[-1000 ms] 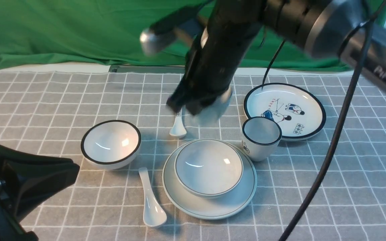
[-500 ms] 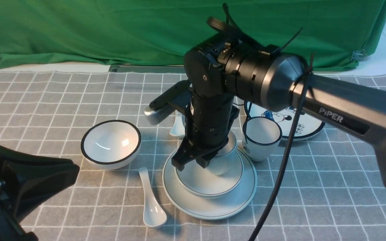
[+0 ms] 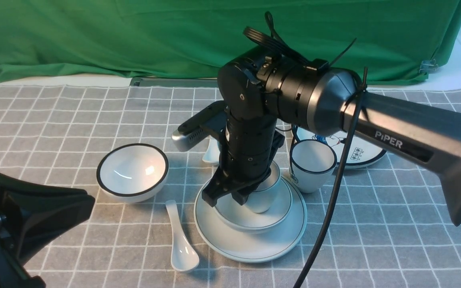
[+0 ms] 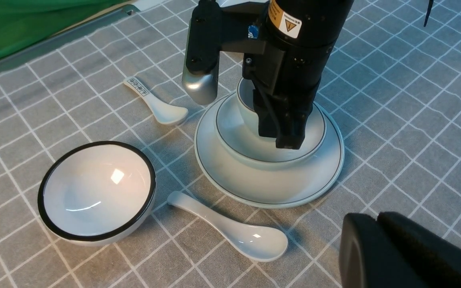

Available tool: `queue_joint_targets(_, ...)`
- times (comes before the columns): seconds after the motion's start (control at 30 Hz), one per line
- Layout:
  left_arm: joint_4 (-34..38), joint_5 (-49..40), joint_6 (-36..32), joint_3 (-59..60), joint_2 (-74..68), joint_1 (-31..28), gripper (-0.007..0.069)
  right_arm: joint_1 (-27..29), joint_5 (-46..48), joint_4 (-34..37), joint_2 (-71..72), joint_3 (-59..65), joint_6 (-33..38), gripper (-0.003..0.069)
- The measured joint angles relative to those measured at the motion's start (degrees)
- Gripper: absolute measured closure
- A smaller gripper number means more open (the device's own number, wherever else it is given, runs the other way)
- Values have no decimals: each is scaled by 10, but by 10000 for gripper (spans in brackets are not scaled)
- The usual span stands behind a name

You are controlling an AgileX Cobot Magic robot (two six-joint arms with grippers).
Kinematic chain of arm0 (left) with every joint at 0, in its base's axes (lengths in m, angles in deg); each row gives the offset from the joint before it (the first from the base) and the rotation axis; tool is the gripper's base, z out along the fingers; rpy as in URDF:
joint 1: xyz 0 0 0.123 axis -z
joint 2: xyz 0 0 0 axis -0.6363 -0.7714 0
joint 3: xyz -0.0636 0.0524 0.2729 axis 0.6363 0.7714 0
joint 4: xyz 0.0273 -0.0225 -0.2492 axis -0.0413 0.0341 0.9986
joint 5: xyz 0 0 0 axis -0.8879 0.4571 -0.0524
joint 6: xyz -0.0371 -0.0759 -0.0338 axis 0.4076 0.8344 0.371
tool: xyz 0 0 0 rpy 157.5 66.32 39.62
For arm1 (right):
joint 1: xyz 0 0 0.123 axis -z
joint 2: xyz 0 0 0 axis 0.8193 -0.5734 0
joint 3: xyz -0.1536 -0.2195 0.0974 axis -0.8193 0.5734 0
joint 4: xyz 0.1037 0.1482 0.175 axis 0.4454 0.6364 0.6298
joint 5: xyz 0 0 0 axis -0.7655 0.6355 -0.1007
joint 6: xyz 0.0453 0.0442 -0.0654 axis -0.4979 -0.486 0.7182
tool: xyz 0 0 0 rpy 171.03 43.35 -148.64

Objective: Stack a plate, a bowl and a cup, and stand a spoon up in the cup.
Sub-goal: Use the right arm to put the blue teacup into the blue rice bowl in the middle, then use the left arm to grab a blue soup spoon

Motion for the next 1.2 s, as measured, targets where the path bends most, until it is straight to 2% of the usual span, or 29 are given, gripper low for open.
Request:
queue_joint_targets(0.3,0,0,0,0,0,0,608,0,-5,9,2,0,-3,545)
queue_joint_targets(0.37,0,0,0,0,0,0,608,0,-10,9,3,0,-15,524)
queue_joint_targets(0.43,0,0,0,0,0,0,608,0,-15,9,5,0,-26,471)
queue_joint_targets(0.5,0,0,0,0,0,0,608,0,-15,12,5,0,-29,389)
queue_joint_targets(0.53,0,0,0,0,0,0,608,0,-15,12,5,0,-29,380)
queue_joint_targets(0.63,0,0,0,0,0,0,608,0,-14,12,12,0,-30,229)
queue_joint_targets(0.73,0,1,1,0,0,0,608,0,-10,12,32,0,-30,188)
queue_joint_targets(0.8,0,1,15,0,-1,0,608,0,2,12,55,0,-26,204)
queue_joint_targets(0.83,1,-1,36,0,-8,0,608,0,25,9,82,0,-18,242)
queue_joint_targets(0.87,1,-1,36,0,-8,0,608,0,28,9,85,0,-17,249)
queue_joint_targets(0.9,1,-8,52,0,-24,0,608,0,38,8,116,3,-8,320)
queue_joint_targets(0.93,1,-11,56,0,-27,0,608,0,38,7,120,4,-8,330)
queue_joint_targets(0.97,3,-28,63,0,-52,0,608,0,38,6,153,17,-3,417)
queue_joint_targets(1.07,23,-65,77,-6,-132,0,608,0,38,-16,253,88,-2,572)
queue_joint_targets(1.2,44,-66,96,-14,-186,0,608,0,38,-47,323,172,-19,613)
